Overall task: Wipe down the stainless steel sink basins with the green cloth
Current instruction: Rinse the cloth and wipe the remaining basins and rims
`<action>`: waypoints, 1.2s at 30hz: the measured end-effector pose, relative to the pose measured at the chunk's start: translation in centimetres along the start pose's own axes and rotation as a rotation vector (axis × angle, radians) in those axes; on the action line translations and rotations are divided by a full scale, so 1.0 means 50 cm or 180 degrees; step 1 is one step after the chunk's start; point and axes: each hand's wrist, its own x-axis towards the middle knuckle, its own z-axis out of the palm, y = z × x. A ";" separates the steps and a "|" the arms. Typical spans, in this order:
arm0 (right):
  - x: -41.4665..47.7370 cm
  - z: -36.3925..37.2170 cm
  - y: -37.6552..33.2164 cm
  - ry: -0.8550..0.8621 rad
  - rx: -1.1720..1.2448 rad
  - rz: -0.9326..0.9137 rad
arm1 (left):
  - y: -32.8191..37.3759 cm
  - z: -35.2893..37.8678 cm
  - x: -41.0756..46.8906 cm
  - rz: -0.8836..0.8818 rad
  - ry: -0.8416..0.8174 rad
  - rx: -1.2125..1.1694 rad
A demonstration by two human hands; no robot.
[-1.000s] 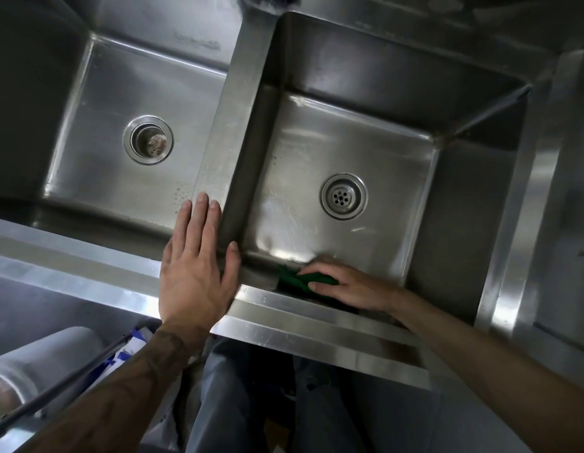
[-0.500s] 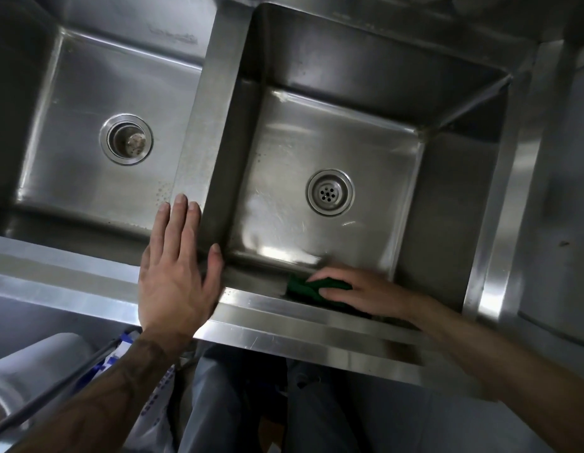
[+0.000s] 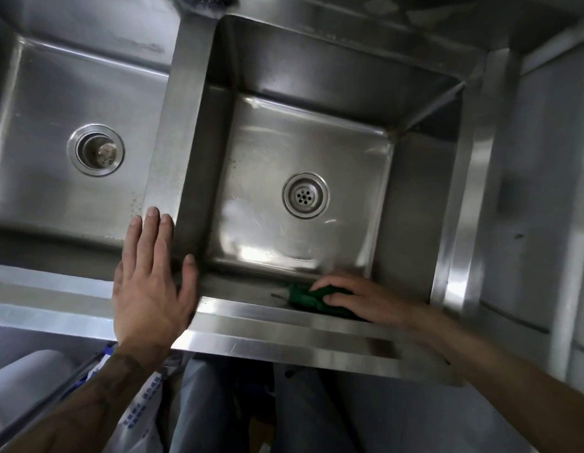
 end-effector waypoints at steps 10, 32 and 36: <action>0.072 0.001 0.028 0.0064 -0.0354 0.0317 | 0.002 0.002 -0.001 0.0053 0.0114 -0.0054; -0.083 -0.009 -0.034 0.0925 0.0767 0.0323 | 0.124 0.036 -0.029 0.0929 -0.0424 -0.0673; -0.074 0.010 -0.050 0.1936 0.1450 0.0317 | 0.313 0.095 -0.028 0.0582 -0.2104 -0.1195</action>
